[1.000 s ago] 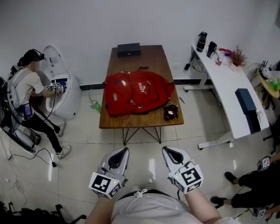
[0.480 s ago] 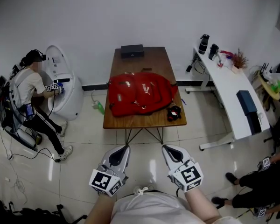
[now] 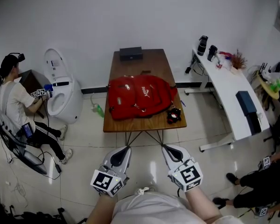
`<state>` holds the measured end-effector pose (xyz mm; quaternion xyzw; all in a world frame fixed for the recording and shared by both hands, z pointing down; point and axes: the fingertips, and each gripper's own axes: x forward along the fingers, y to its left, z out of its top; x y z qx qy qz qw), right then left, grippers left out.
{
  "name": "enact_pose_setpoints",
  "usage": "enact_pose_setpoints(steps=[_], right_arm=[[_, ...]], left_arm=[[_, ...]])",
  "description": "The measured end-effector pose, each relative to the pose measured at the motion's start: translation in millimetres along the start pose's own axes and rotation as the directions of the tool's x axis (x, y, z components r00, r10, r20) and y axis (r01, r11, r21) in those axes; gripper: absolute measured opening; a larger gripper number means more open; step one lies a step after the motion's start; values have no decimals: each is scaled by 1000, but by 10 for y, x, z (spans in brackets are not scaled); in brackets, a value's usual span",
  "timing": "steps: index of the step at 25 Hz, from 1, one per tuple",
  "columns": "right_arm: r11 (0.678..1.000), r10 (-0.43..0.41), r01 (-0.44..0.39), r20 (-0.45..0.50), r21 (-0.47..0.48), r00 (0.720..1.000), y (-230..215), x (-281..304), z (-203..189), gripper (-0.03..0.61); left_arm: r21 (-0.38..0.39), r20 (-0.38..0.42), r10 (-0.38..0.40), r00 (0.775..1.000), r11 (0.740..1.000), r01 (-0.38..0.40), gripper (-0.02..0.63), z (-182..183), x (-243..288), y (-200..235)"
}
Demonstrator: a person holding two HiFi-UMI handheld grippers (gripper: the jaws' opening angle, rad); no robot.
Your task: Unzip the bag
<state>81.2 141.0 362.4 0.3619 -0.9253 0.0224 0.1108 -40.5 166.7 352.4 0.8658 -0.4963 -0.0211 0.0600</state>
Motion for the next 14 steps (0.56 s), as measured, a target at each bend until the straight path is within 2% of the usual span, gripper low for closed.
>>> enact_pose_setpoints(steps=[14], right_arm=[[1000, 0, 0, -6, 2, 1000, -41, 58, -9, 8]], left_arm=[[0, -23, 1, 1000, 1000, -1, 6, -56, 55, 49]])
